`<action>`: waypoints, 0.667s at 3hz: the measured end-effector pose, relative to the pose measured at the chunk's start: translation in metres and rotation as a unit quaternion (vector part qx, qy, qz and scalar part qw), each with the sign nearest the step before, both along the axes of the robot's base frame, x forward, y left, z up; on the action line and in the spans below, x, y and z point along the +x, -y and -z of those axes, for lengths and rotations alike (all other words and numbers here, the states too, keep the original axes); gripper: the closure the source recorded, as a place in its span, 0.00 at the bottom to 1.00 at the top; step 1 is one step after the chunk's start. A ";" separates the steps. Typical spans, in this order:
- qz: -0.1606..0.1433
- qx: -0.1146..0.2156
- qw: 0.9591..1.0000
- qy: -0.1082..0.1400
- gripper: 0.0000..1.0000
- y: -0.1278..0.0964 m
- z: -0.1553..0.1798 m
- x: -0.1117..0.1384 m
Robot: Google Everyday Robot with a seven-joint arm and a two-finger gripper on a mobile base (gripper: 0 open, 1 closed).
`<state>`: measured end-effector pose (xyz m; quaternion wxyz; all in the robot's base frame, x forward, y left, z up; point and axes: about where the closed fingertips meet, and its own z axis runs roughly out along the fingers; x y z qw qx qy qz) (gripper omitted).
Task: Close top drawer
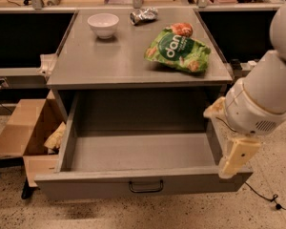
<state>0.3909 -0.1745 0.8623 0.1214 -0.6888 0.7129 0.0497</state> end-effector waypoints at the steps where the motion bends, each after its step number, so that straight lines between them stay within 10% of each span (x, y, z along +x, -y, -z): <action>1: -0.011 0.013 0.999 -0.043 0.41 -0.004 0.050 -0.022; 2: 0.001 0.026 0.995 -0.100 0.72 0.003 0.118 -0.048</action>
Offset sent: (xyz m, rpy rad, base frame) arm -0.0652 -0.0085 -0.1682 0.0760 0.2896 -0.0139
